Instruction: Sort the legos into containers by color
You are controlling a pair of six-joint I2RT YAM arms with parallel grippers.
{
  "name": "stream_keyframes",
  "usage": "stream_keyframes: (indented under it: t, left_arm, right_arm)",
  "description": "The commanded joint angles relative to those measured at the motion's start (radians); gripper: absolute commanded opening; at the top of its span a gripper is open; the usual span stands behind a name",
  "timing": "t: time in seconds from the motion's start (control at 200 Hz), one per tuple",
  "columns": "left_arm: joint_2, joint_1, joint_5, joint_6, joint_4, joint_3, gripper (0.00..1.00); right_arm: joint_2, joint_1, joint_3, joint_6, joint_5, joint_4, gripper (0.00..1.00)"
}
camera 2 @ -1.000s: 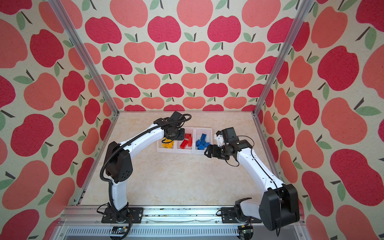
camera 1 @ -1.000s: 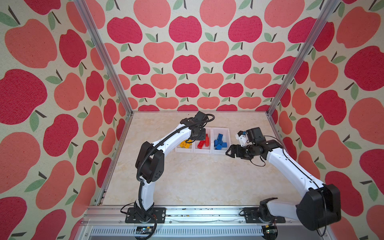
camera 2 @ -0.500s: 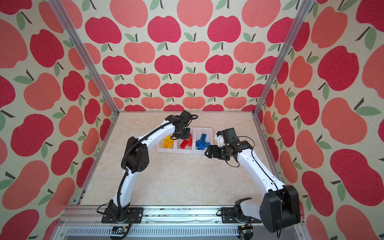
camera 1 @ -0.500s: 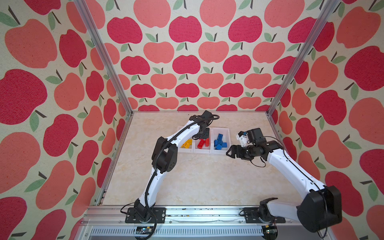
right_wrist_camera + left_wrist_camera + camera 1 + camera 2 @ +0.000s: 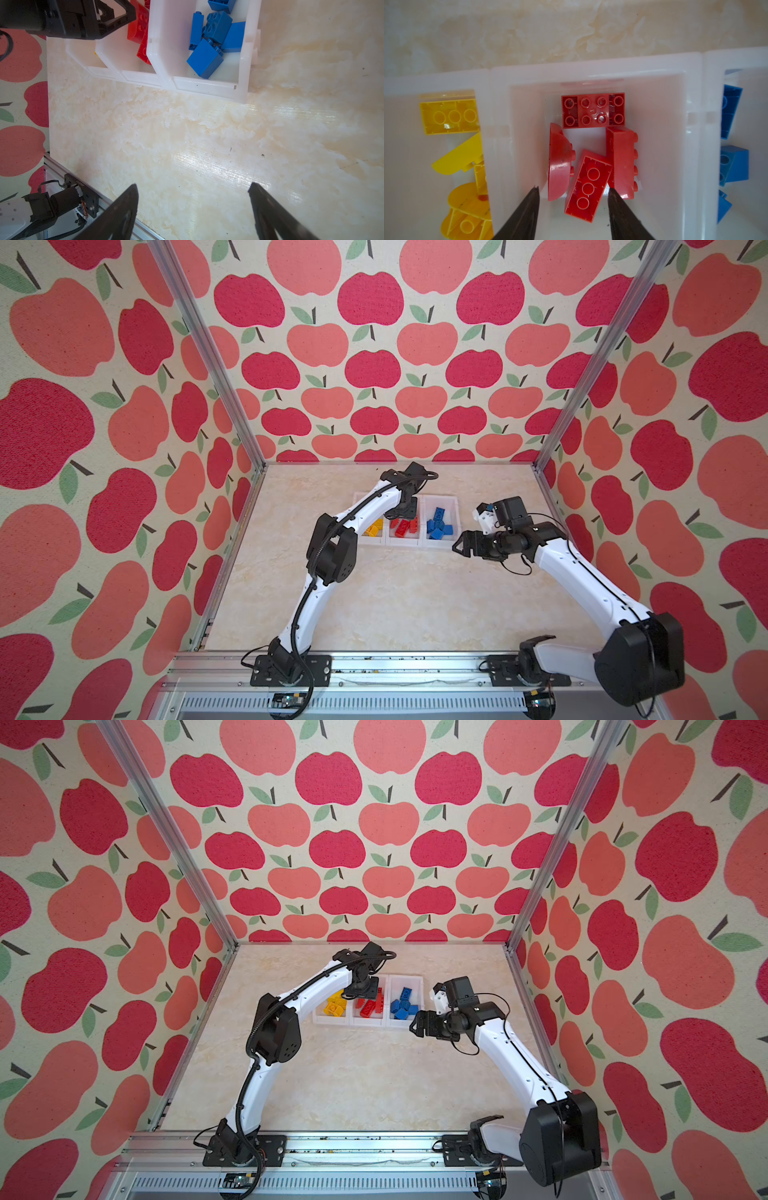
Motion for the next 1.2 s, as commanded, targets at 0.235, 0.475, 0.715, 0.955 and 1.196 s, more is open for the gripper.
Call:
stream_keyframes:
  t: [0.235,0.475,0.715,0.955,1.196]
  left_arm:
    - [-0.074,-0.003,-0.032,0.002,0.038,-0.011,0.64]
    - [-0.225,-0.003,-0.030,0.022,0.177,-0.172,0.71]
    - [-0.453,0.027,-0.074,0.019,0.341,-0.500,0.78]
    - [-0.669,0.112,-0.121,0.031,0.454,-0.794,0.88]
    - [-0.837,0.248,-0.147,0.083,0.593,-1.040,0.94]
  right_arm:
    - [-0.016,-0.006,0.003,0.010,0.016,-0.008,0.86]
    - [0.000,-0.008,0.029,-0.006,0.036,-0.004,0.86]
    - [0.040,-0.031,0.061,-0.039,0.051,0.025,0.86]
    - [0.087,-0.086,0.093,-0.082,0.069,0.070,0.87]
    - [0.122,-0.152,0.110,-0.141,0.121,0.122,0.95]
